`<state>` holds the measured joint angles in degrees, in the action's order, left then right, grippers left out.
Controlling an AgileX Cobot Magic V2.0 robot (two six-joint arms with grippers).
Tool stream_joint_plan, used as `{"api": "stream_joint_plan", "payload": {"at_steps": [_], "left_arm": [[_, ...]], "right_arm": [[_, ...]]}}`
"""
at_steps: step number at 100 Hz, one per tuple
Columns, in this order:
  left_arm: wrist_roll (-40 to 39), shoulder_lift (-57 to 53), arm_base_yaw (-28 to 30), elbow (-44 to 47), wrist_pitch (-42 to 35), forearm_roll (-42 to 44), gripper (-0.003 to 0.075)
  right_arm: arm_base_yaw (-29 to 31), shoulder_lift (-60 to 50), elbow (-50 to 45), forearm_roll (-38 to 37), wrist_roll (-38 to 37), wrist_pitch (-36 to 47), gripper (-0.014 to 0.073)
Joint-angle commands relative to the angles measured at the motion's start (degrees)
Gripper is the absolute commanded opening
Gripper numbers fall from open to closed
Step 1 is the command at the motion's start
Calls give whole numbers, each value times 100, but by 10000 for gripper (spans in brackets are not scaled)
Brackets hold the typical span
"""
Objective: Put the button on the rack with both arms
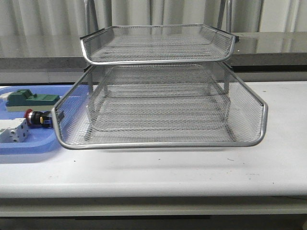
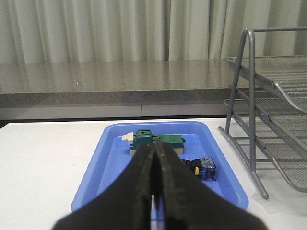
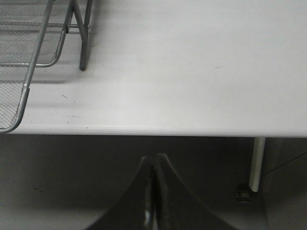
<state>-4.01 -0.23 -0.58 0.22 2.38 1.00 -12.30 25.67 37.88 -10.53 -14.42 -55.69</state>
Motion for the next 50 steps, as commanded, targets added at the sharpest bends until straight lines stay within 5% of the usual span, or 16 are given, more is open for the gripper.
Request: {"api": "stream_joint_plan", "payload": {"at_steps": [1, 50], "left_arm": [[-53, -184, -32, 195, -510, -36, -20], [-53, -184, -32, 195, -561, -36, -20]], "right_arm": [[17, 38, 201, -149, 3, 325, -109], [17, 38, 201, -149, 3, 325, -109]]}}
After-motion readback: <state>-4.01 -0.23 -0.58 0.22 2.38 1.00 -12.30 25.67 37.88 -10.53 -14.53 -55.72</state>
